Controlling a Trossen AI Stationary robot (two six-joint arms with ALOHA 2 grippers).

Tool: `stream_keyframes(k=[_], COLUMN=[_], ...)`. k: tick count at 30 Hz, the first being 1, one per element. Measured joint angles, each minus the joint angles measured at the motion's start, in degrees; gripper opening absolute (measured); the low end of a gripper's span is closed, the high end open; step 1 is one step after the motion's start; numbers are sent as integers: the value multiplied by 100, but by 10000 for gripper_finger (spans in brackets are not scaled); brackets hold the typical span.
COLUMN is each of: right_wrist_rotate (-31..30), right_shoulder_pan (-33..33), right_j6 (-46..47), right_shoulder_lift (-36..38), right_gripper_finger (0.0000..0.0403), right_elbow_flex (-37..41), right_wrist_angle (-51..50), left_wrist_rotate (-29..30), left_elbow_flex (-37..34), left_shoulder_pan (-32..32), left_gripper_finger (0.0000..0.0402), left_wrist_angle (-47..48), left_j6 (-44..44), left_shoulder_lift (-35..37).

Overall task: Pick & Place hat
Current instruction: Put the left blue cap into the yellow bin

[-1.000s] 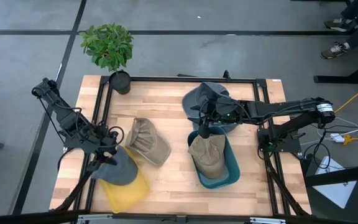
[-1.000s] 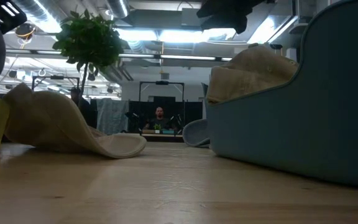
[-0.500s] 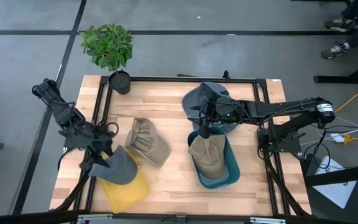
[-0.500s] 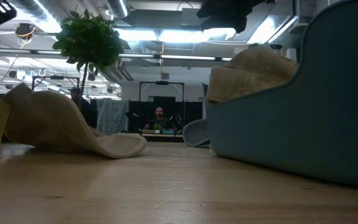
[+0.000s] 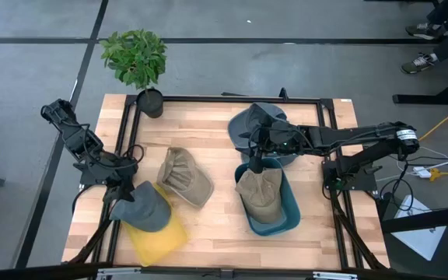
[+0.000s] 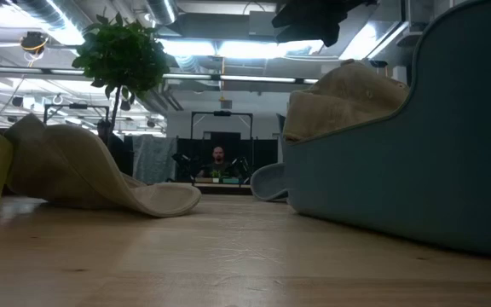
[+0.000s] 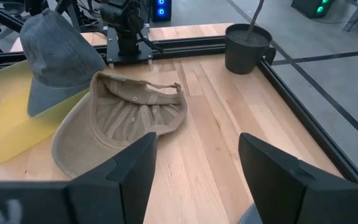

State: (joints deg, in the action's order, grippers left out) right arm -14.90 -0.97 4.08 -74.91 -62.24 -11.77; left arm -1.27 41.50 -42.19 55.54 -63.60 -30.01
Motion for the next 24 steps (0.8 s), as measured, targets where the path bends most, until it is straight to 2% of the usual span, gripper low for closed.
stream_keyframes(k=[9, 18, 24], right_wrist_rotate=[0, -2, -4], right_shoulder_pan=[-2, -1, 0], right_j6=[-3, 4, 75], right_shoulder_lift=[0, 0, 0], right_gripper_finger=[227, 227, 227], right_elbow_flex=[0, 282, 507], right_wrist_angle=[-18, 42, 181], left_wrist_rotate=[-22, -135, -103], left_elbow_flex=[0, 0, 0], left_shoulder_pan=[0, 0, 0], left_gripper_finger=[173, 172, 171], left_wrist_angle=[824, 1166, 1710], left_j6=[-1127, -885, -1694], left_shoulder_lift=[-8, 42, 39])
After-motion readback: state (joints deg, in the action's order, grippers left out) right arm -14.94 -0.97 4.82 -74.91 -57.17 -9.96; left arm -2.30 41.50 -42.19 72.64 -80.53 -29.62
